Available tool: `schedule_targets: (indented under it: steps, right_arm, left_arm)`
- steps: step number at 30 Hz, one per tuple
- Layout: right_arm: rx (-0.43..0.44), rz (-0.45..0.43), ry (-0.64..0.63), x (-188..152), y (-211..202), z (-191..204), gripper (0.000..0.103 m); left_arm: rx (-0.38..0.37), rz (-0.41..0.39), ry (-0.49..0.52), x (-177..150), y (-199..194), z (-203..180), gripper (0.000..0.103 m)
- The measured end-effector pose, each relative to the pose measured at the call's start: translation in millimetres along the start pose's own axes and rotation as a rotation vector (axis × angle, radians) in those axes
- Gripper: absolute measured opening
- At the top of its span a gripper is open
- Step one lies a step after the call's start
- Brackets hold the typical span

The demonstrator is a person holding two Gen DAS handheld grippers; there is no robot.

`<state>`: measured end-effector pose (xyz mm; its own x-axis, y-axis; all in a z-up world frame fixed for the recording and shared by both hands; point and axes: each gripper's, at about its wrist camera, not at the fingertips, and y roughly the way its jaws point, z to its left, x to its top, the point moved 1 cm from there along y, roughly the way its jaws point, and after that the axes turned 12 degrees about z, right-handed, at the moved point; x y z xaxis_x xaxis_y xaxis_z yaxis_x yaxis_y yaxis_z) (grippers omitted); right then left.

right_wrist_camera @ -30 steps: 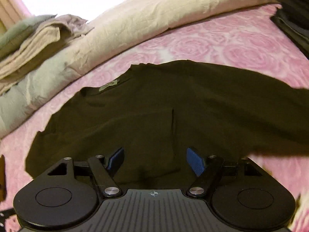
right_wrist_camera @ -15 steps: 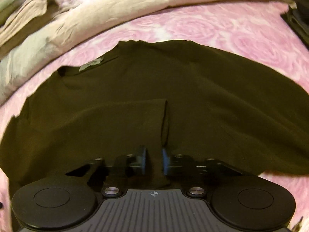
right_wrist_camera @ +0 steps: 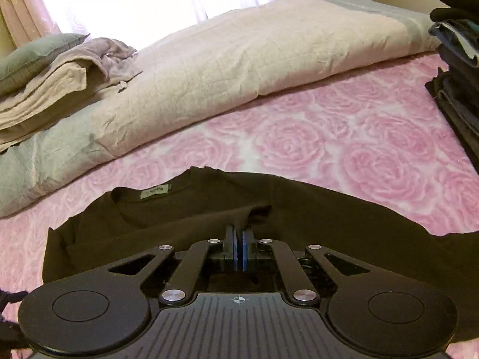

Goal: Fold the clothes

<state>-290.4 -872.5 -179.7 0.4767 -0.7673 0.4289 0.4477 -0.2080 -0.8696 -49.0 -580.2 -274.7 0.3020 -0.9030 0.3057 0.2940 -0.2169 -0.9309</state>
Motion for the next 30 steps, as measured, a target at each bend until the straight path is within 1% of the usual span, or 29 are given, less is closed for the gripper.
schedule_targets:
  steps: [1, 2, 3, 4, 6, 7, 10, 12, 15, 18, 22, 25, 26, 27, 28, 30]
  right_arm:
    - [0.002, -0.003, -0.003, 1, 0, 2, 0.001]
    - [0.001, -0.012, -0.003, 2, -2, 3, 0.001]
    - [-0.002, -0.024, -0.003, 3, -4, 4, 0.001]
    - [-0.007, -0.039, 0.000, 3, -8, 6, 0.001]
    - [-0.031, -0.066, -0.003, 3, -15, 9, 0.001]
    - [-0.038, -0.069, -0.010, 2, -16, 10, 0.001]
    - [-0.053, -0.012, -0.015, -9, -4, 8, 0.001]
    - [-0.051, 0.029, 0.026, -16, 7, 1, 0.001]
    - [-0.045, 0.096, 0.095, -27, 22, -13, 0.001]
    - [-0.047, 0.109, 0.108, -35, 24, -20, 0.001]
    - [-0.052, 0.105, 0.095, -41, 25, -24, 0.002]
    - [-0.066, 0.135, 0.136, -48, 31, -32, 0.003]
    - [-0.074, 0.135, 0.155, -51, 30, -35, 0.028]
    - [-0.082, 0.135, 0.175, -55, 29, -38, 0.063]
    - [-0.098, 0.118, 0.191, -59, 25, -41, 0.071]
    - [-0.093, 0.095, 0.199, -65, 16, -44, 0.072]
  left_arm:
    - [0.007, 0.003, -0.019, 3, 3, 3, 0.071]
    - [0.014, 0.007, -0.039, 6, 7, 6, 0.062]
    - [0.036, 0.011, -0.056, 6, 8, 10, 0.057]
    - [0.069, 0.016, -0.072, 5, 7, 13, 0.058]
    - [0.137, 0.025, -0.103, 1, 5, 21, 0.065]
    - [0.152, 0.035, -0.106, -1, 6, 23, 0.065]
    - [0.154, 0.066, -0.098, -7, 13, 23, 0.065]
    - [0.140, 0.076, -0.096, -7, 17, 26, 0.068]
    - [0.117, 0.078, -0.084, -7, 17, 31, 0.069]
    - [0.098, 0.067, -0.062, -10, 9, 31, 0.068]
    - [0.100, 0.062, -0.025, -19, -7, 24, 0.067]
    - [0.091, 0.065, -0.009, -25, -18, 14, 0.067]
    - [0.086, 0.065, -0.005, -26, -21, 11, 0.067]
    - [0.081, 0.059, 0.005, -26, -25, 6, 0.067]
    - [0.074, 0.047, 0.021, -26, -30, 0, 0.067]
    - [0.054, 0.034, 0.056, -19, -32, -15, 0.067]
